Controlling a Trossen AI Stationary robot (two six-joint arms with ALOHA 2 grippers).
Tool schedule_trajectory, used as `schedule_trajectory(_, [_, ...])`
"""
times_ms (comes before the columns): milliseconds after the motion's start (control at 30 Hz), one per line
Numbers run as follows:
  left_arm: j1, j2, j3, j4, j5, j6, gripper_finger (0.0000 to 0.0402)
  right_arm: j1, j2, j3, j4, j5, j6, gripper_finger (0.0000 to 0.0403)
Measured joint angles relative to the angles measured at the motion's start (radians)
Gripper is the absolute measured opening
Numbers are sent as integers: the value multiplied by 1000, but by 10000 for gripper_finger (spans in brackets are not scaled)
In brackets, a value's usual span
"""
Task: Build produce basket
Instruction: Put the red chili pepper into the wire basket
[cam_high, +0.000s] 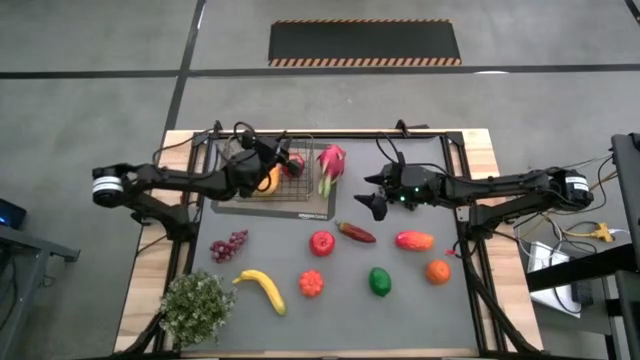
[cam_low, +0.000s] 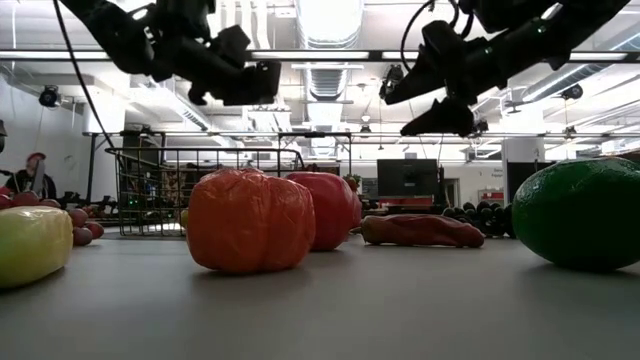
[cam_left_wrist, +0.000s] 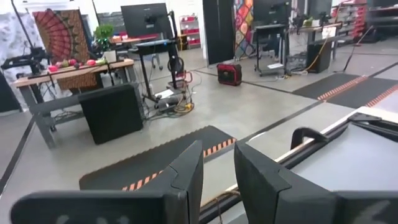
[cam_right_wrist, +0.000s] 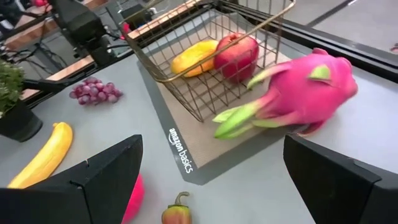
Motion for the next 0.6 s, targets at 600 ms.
schedule_trajectory(600, [-29,-17,-5,-1,2,0,73,2,0,-2,0,9,43,370])
